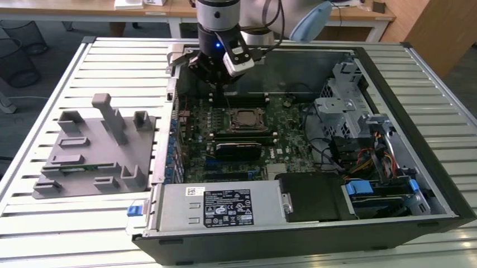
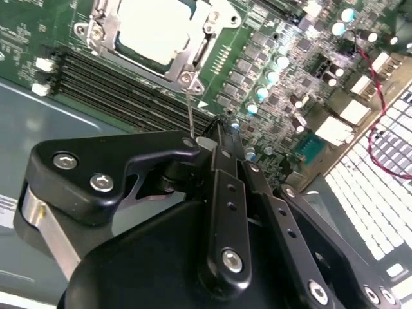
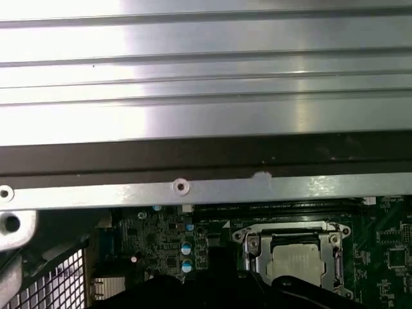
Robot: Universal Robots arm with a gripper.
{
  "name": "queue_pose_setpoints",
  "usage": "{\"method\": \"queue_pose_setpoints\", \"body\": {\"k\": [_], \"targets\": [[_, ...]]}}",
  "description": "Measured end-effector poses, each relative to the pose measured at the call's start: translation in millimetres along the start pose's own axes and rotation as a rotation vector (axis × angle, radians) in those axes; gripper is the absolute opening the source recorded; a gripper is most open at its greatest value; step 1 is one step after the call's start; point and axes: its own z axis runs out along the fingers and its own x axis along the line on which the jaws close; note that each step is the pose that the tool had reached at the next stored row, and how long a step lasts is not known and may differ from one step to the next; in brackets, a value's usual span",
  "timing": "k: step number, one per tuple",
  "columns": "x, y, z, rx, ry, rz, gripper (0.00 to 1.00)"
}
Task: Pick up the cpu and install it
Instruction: 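Install the first cpu locking lever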
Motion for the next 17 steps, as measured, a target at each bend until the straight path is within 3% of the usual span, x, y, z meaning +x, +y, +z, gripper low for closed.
{"method": "queue_pose_setpoints", "body": {"k": [6,13,17], "targets": [[-11.2,0.6,0.6,0.0000,0.0001,-0.002,0.11],[-13.3,0.8,1.0,0.0004,-0.0002,-0.003,0.11],[-25.5,1.5,1.4,0.0004,-0.0002,-0.002,0.11]]}}
